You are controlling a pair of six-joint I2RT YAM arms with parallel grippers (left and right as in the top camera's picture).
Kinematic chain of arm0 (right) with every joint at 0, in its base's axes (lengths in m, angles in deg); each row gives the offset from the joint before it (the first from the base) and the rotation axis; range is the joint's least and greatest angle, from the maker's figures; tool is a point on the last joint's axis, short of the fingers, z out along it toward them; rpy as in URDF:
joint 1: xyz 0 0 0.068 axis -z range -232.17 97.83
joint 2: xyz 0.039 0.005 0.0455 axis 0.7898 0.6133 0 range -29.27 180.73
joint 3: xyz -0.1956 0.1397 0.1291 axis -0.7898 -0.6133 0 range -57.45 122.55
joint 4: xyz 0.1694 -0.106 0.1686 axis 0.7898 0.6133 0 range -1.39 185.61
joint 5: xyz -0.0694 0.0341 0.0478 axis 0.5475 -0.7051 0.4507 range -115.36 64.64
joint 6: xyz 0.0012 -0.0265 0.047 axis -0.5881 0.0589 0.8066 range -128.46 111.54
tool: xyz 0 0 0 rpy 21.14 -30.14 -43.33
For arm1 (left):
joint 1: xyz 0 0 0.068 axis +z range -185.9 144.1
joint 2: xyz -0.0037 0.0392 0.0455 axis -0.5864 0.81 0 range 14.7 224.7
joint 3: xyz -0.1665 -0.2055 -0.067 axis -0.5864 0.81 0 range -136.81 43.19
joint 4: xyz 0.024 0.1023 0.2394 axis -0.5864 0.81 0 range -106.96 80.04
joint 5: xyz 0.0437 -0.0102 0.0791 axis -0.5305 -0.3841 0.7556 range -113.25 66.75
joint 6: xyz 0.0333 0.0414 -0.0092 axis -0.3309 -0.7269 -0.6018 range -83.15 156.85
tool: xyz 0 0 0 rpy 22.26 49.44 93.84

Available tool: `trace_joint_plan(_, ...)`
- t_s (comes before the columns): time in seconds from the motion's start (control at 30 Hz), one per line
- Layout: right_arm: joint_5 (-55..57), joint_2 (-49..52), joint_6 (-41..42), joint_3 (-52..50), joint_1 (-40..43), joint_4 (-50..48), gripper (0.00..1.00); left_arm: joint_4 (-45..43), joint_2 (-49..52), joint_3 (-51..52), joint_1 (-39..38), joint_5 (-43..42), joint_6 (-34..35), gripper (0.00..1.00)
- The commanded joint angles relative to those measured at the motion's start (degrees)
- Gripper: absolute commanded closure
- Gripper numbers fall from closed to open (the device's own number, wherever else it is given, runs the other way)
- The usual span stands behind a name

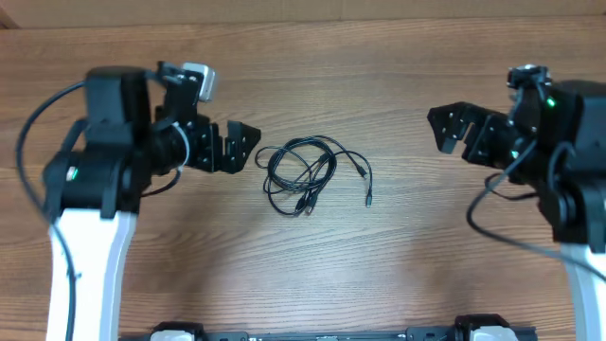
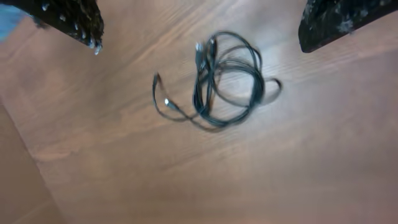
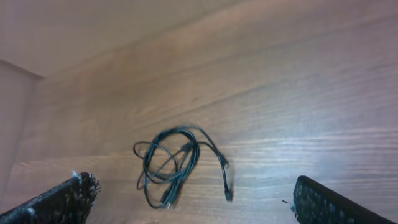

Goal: Untangle cables
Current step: 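Raise both arms and move grippers forward beside the black cable bundle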

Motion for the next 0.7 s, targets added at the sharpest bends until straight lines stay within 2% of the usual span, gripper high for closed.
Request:
trace_joint_plan(0.0,-0.5,3.8,0.7,1.4,0.3,-0.2,0.00,0.5,4.9,-1.2,0.6,-1.8,5.6,0.00)
trace_joint_plan(0.23,-0.5,12.8,0.7,1.4,0.3,-0.2,0.00,1.7,15.4,-1.2,0.6,-1.8,15.9,0.01)
trace_joint_plan(0.53,-0.5,20.7,0.7,1.4,0.3,-0.3,0.00,6.8,22.8,-1.2,0.6,-1.6,16.5,0.00)
trace_joint_plan(0.67,-0.5,22.4,0.7,1.4,0.3,-0.2,0.00,8.2,24.4,-1.1,0.5,1.1,16.5,0.00)
